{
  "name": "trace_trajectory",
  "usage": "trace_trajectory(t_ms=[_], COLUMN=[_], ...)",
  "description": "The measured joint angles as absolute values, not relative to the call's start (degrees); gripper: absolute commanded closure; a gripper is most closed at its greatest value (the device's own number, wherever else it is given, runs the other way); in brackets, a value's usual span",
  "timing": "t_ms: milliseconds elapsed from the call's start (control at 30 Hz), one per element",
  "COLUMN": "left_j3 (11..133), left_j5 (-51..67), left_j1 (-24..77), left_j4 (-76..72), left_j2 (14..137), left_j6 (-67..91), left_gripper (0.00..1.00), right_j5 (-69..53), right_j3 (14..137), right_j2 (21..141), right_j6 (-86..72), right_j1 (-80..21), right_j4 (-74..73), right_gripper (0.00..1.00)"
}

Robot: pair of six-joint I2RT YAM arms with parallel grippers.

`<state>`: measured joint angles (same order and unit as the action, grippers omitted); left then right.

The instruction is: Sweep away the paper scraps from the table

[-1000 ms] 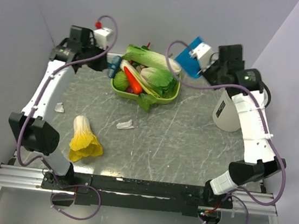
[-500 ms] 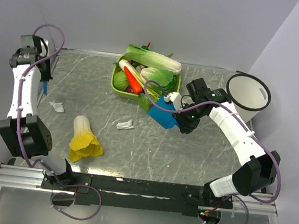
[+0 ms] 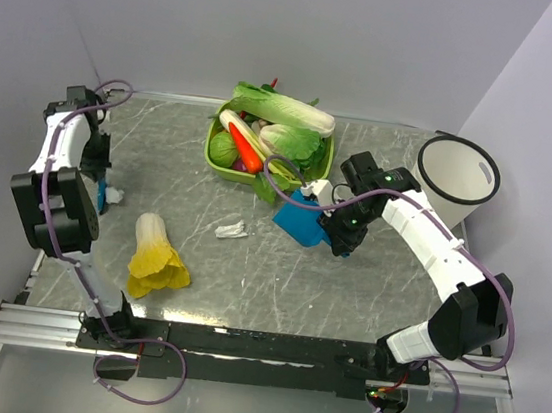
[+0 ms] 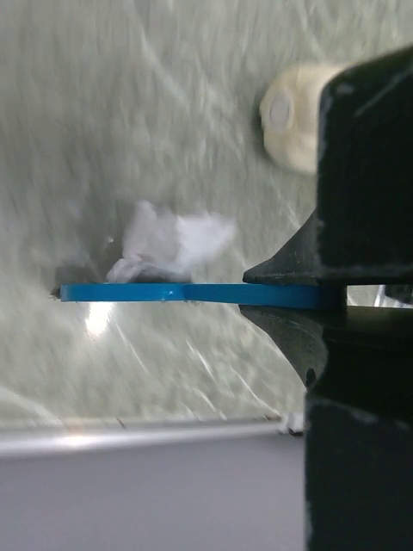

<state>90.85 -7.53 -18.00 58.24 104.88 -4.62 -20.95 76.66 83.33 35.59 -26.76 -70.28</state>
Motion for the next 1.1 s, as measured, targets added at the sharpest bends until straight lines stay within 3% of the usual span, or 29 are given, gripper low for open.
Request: trace_trajectory(t_ms=[567, 833, 1100], left_j3=[89.4, 86.5, 84.0], left_j5=[20.5, 24.1, 24.9], left_j1=[6.1, 8.2, 8.1], left_j4=[61.2, 64.1, 63.2], left_j2=[104.1, 101.6, 87.0], left_j6=[-6.1, -7.4, -14.2], left_gripper=[0.99, 0.99, 0.99], right_j5=[-18.7, -15.6, -13.6], right_j3=[72.0, 70.3, 67.6], right_j2=[83.3, 83.2, 80.8], right_j6=[36.0, 37.3, 38.2], right_j1=[-26.8, -26.8, -26.8], right_j4=[-69.8, -69.5, -69.5], right_gripper=[1.0, 1.0, 1.0])
